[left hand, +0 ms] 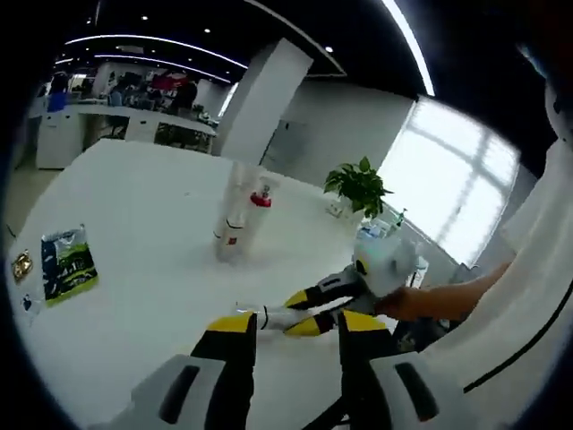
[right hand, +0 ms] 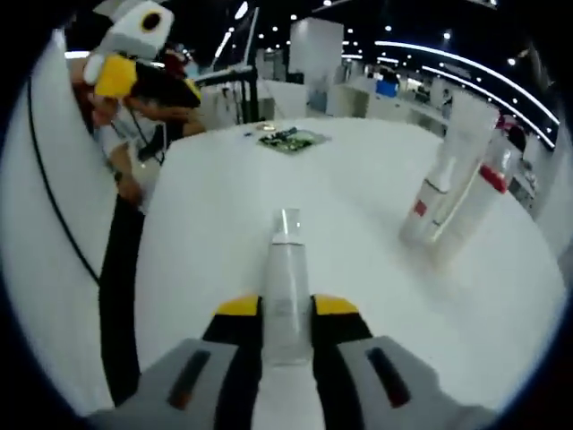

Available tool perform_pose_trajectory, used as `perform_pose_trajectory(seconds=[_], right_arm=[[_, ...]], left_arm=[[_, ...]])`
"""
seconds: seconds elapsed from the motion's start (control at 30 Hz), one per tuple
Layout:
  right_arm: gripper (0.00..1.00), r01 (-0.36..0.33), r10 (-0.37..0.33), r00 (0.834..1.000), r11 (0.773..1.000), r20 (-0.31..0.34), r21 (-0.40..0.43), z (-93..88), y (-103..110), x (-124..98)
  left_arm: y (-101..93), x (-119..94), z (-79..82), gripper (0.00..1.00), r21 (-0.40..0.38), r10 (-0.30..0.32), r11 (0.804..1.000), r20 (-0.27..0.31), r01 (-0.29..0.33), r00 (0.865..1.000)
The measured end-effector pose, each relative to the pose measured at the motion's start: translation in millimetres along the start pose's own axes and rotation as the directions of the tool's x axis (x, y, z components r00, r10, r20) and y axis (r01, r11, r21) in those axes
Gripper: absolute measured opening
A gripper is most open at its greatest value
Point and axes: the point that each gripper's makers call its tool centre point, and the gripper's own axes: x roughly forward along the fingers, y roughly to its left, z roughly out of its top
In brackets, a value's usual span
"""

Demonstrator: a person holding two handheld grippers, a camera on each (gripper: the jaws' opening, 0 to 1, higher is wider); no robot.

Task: Arrange the skincare products in the storage area until every visible bottle or jar stands upright without overlapping.

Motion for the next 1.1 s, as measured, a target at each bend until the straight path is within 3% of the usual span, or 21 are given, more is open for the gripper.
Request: perform_pose_trajectory(seconds=[0.07, 0.2, 0.3, 0.4, 0.43, 0.57, 0.67, 0.83, 0.97, 1.0, 1.03, 1.07, 1.1], right_arm=[[0.18, 0.036, -0.034, 0.998, 0.998, 0.061, -0.041, 19.0, 1.6, -14.8], [0.18, 0.077, -0.070, 0.985, 0.996, 0.158, -0.043, 48.9, 7.2, -36.3], [0.18, 0.081, -0.070, 0.975, 0.996, 0.211, -0.044, 66.2, 14.1, -46.7], [0.18, 0.072, -0.055, 0.970, 0.995, 0.238, -0.063, 83.9, 26.0, -55.1], [0.18, 0.082, -0.060, 0.966, 0.994, 0.250, -0.078, 88.3, 28.2, -57.0], [0.18, 0.090, -0.049, 0.964, 0.985, 0.262, -0.147, 101.0, 36.8, -61.9], [0.18, 0.093, -0.053, 0.963, 0.985, 0.263, -0.143, 102.0, 33.6, -63.5], [0.19, 0.073, -0.042, 0.961, 0.992, 0.273, -0.106, 103.8, 32.9, -63.5], [0.19, 0.032, -0.008, 0.957, 0.996, 0.290, -0.077, 106.4, 33.5, -64.7], [0.19, 0.000, 0.020, 0.955, 0.998, 0.297, -0.067, 108.2, 34.6, -66.8], [0.20, -0.030, 0.048, 0.941, 0.998, 0.334, -0.058, 114.4, 35.3, -70.3], [0.22, -0.047, 0.060, 0.936, 0.998, 0.347, -0.045, 116.4, 34.6, -72.7], [0.25, -0.085, 0.081, 0.936, 0.996, 0.342, -0.005, 114.9, 32.9, -74.1]], left_arm=[[1.3, 7.2, -0.1, 0.44, -0.054, -0.005, 0.999, -0.010, 0.005, 1.000], [-7.7, 25.8, 3.4, 0.50, -0.175, -0.067, 0.983, -0.012, 0.063, 0.998], [-12.2, 35.2, 7.7, 0.50, -0.198, -0.091, 0.976, -0.002, 0.089, 0.996], [-26.6, 42.8, 11.3, 0.35, -0.273, -0.158, 0.950, 0.001, 0.152, 0.987], [-25.4, 44.0, 11.9, 0.32, -0.265, -0.146, 0.954, 0.005, 0.142, 0.989], [-31.3, 46.3, 15.4, 0.28, -0.280, -0.167, 0.945, 0.029, 0.168, 0.986], [-33.7, 44.6, 21.5, 0.26, -0.303, -0.179, 0.934, 0.068, 0.191, 0.981], [-40.3, 41.4, 28.0, 0.22, -0.244, -0.204, 0.944, 0.098, 0.222, 0.974], [-42.2, 39.4, 30.9, 0.20, -0.122, -0.229, 0.964, 0.077, 0.237, 0.970], [-39.9, 38.7, 30.7, 0.20, -0.037, -0.217, 0.975, 0.045, 0.219, 0.975], [-38.3, 38.7, 30.6, 0.20, -0.002, -0.211, 0.977, 0.031, 0.211, 0.977], [-37.2, 36.7, 31.5, 0.20, 0.104, -0.212, 0.972, -0.005, 0.212, 0.977], [-39.7, 35.2, 34.1, 0.20, 0.147, -0.231, 0.962, -0.014, 0.230, 0.973]])
